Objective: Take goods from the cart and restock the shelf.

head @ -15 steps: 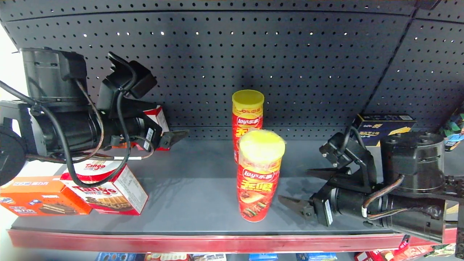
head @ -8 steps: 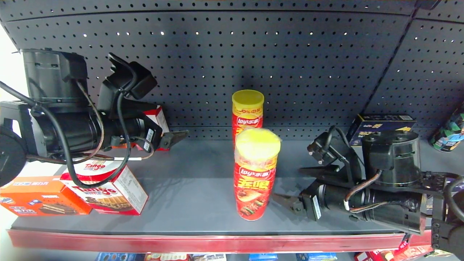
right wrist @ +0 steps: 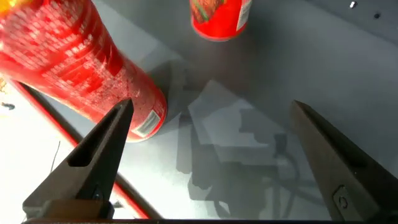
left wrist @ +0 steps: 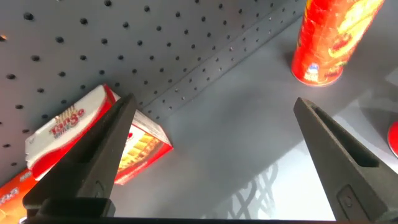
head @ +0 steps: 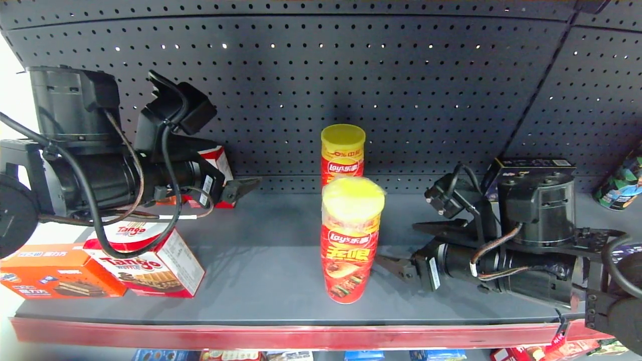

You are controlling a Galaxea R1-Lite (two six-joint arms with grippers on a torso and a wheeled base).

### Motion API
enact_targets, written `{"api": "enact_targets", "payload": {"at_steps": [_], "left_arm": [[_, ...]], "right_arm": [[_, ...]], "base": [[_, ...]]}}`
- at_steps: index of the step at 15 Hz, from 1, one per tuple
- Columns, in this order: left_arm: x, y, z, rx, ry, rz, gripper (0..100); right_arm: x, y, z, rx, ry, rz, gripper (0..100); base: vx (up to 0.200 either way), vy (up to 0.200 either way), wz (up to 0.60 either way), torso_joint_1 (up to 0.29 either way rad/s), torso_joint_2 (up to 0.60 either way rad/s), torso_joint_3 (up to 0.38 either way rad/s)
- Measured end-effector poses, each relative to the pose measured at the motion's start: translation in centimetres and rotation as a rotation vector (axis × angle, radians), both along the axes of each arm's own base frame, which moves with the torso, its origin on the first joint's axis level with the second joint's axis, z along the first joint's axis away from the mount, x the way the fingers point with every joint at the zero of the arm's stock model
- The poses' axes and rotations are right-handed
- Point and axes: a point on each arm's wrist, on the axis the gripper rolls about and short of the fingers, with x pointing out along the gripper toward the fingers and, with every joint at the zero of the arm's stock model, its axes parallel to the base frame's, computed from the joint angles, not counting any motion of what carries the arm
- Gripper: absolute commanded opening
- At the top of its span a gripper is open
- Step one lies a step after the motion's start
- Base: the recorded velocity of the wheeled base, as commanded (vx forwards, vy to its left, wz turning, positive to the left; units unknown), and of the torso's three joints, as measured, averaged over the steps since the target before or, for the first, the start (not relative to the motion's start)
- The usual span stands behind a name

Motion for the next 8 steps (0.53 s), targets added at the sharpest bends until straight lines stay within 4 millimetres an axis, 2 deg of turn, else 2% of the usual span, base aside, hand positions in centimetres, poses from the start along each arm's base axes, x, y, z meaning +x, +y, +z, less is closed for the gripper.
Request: {"api": "enact_targets", "payload": {"at_steps": [8], "left_arm": [[0.0, 0.0, -0.4, 0.001, 0.006, -0.001, 100]], "right_arm": [[1.1, 0.9, -0.2, 0.003, -0.004, 0.001, 100]], "base": [[0.000, 0.000, 0.00, 0.000, 0.00, 0.000]]}}
